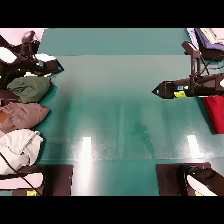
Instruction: Fold the shirts.
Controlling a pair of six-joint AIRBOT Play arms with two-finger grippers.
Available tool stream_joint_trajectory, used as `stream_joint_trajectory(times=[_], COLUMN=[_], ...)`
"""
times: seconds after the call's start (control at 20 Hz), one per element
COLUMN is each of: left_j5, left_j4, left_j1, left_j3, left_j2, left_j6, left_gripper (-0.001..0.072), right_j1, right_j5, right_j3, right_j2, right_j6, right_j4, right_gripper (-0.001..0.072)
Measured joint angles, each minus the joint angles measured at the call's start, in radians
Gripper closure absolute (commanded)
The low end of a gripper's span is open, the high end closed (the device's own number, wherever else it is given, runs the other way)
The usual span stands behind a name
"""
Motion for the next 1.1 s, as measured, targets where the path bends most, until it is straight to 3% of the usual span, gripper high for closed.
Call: stream_joint_trajectory(times=[0.35, 0.85, 0.9, 1.05, 1.1], left_j5=[0.338, 0.393, 0.393, 0.392, 0.39], left_j4=[0.159, 0.285, 0.289, 0.293, 0.294], left_j1=[0.093, 0.118, 0.119, 0.118, 0.118], left_j3=[0.022, 0.177, 0.181, 0.192, 0.201], left_j2=[-0.143, -0.377, -0.391, -0.413, -0.417], left_j6=[-0.025, -0.028, -0.029, -0.031, -0.033], left_gripper=[0.0007, 0.0009, 0.0128, 0.0634, 0.0678], right_j1=[0.001, 0.001, 0.001, 0.001, 0.001], right_j5=[0.023, 0.05, 0.052, 0.053, 0.053], right_j3=[0.0, 0.0, 0.0, 0.0, 0.0], right_j2=[0.0, 0.0, 0.0, 0.0, 0.0], right_j6=[0.04, 0.055, 0.055, 0.057, 0.057], right_j4=[0.0, 0.0, 0.0, 0.0, 0.0], right_gripper=[0.0697, 0.0696, 0.0697, 0.0696, 0.0696])
